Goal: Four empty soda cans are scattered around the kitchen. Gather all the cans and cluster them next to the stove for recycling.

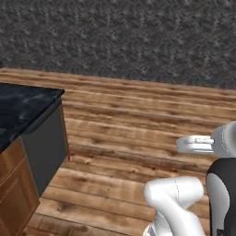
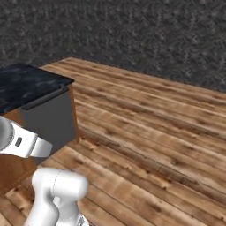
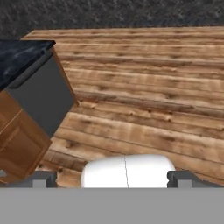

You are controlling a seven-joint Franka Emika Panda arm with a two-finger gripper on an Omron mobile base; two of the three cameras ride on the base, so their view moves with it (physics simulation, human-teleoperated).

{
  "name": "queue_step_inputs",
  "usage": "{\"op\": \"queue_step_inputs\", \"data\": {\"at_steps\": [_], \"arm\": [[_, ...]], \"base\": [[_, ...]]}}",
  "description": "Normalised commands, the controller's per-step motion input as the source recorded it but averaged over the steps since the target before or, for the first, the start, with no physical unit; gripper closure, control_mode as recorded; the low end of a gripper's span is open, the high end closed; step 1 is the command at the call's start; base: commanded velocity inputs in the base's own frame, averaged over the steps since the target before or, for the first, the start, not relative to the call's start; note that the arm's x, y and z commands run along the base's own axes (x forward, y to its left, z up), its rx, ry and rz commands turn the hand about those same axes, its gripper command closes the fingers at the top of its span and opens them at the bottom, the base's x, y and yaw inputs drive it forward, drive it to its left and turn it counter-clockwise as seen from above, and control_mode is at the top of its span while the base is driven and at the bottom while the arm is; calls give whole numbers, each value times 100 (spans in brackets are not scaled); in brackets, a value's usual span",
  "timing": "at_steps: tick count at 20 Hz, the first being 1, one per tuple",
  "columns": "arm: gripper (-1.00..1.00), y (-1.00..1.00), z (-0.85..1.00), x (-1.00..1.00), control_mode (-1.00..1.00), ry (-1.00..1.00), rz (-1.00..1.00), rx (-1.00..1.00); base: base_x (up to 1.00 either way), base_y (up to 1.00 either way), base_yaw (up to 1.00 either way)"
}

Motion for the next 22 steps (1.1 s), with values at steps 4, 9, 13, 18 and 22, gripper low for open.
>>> {"op": "queue_step_inputs", "data": {"at_steps": [4, 9, 13, 18, 22], "arm": [[-100, 0, 0, 0, 100, 0, 0, 0], [-100, 0, 0, 0, 100, 0, 0, 0], [-100, 0, 0, 0, 100, 0, 0, 0], [-100, 0, 0, 0, 100, 0, 0, 0], [-100, 0, 0, 0, 100, 0, 0, 0]], "base": [[0, -9, 45], [0, -9, 45], [1, -6, 45], [1, -6, 45], [3, -3, 47]]}}
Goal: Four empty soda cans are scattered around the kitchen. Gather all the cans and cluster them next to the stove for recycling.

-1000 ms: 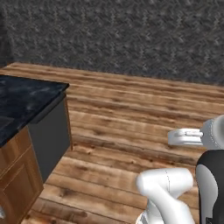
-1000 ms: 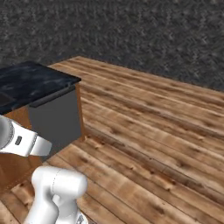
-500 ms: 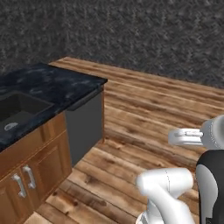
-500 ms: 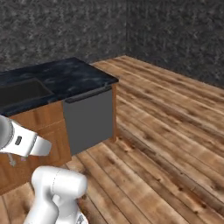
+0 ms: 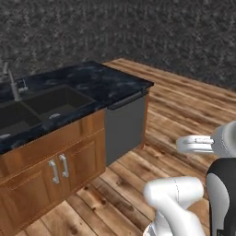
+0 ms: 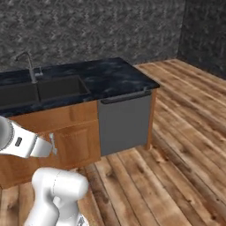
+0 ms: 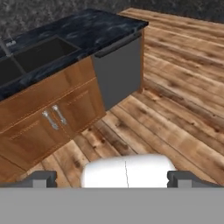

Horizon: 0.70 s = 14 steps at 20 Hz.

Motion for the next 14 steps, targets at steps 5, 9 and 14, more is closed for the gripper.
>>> {"op": "queue_step_inputs", "data": {"at_steps": [5, 9, 14], "arm": [[-100, 0, 0, 0, 100, 0, 0, 0], [-100, 0, 0, 0, 100, 0, 0, 0], [-100, 0, 0, 0, 100, 0, 0, 0]], "base": [[3, -1, 48], [0, -2, 47], [0, -4, 46]]}}
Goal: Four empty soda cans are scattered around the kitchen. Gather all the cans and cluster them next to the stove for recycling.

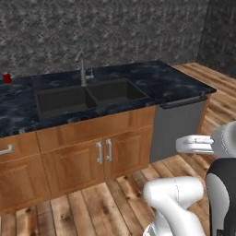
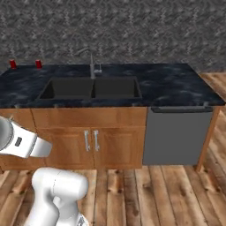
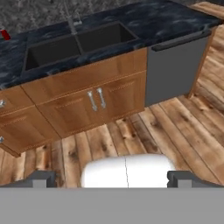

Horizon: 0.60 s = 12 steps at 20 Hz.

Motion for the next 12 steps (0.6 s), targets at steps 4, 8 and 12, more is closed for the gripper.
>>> {"op": "queue_step_inputs", "data": {"at_steps": [4, 8, 12], "arm": [[-100, 0, 0, 0, 100, 0, 0, 0], [-100, 0, 0, 0, 100, 0, 0, 0], [-100, 0, 0, 0, 100, 0, 0, 0]], "base": [[0, -9, 45], [-6, -6, 7], [-5, 19, 1]]}}
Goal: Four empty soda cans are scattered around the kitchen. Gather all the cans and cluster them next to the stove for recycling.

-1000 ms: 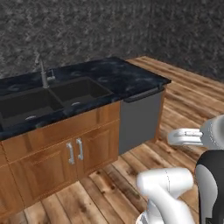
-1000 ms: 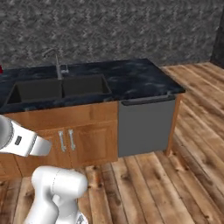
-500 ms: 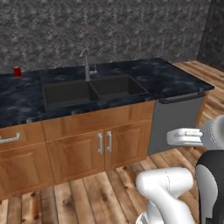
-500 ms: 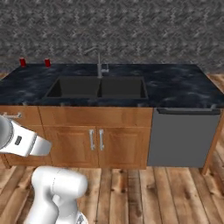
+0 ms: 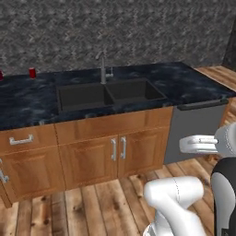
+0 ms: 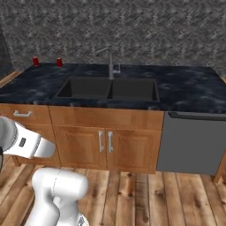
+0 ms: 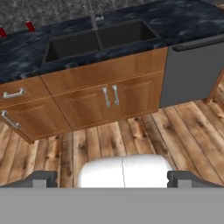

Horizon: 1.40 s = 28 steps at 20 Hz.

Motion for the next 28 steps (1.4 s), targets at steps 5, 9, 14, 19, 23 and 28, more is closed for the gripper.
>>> {"op": "queue_step_inputs", "data": {"at_steps": [5, 9, 14, 19, 23, 28], "arm": [[-100, 0, 0, 0, 100, 0, 0, 0], [-100, 0, 0, 0, 100, 0, 0, 0], [-100, 0, 0, 0, 100, 0, 0, 0], [-100, 0, 0, 0, 100, 0, 0, 0], [-100, 0, 0, 0, 100, 0, 0, 0], [-100, 0, 0, 0, 100, 0, 0, 0]], "base": [[-8, 96, 6], [-1, 100, 5], [-4, 100, 7], [-1, 100, 5], [-1, 100, 4], [-6, 100, 4]]}}
